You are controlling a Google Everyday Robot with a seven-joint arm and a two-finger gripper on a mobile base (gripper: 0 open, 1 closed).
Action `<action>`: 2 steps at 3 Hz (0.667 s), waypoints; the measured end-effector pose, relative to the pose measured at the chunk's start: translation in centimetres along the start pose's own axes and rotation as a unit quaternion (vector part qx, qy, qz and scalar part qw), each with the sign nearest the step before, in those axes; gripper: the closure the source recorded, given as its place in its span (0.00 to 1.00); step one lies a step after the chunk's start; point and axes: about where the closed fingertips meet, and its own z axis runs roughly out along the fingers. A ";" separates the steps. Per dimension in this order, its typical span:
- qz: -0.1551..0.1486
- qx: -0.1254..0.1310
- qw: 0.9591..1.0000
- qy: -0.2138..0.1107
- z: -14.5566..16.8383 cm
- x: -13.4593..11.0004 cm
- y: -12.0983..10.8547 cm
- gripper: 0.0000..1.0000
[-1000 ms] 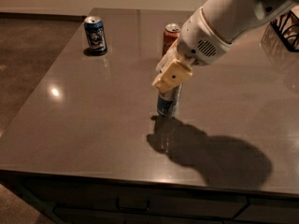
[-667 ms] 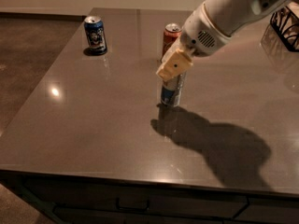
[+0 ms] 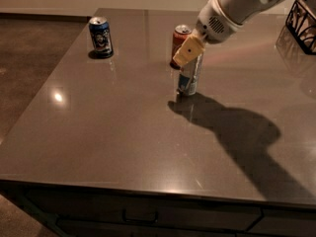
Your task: Move redbull can near coke can
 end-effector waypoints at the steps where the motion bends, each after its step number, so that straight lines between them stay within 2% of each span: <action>1: 0.022 0.023 0.999 0.007 -0.1 -0.2 -3.3 1.00; 2: 0.043 0.048 0.998 0.008 -0.4 -0.1 -6.2 0.82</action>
Offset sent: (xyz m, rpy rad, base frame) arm 0.0828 -0.0530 0.0119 -0.0310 -0.0380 -0.2091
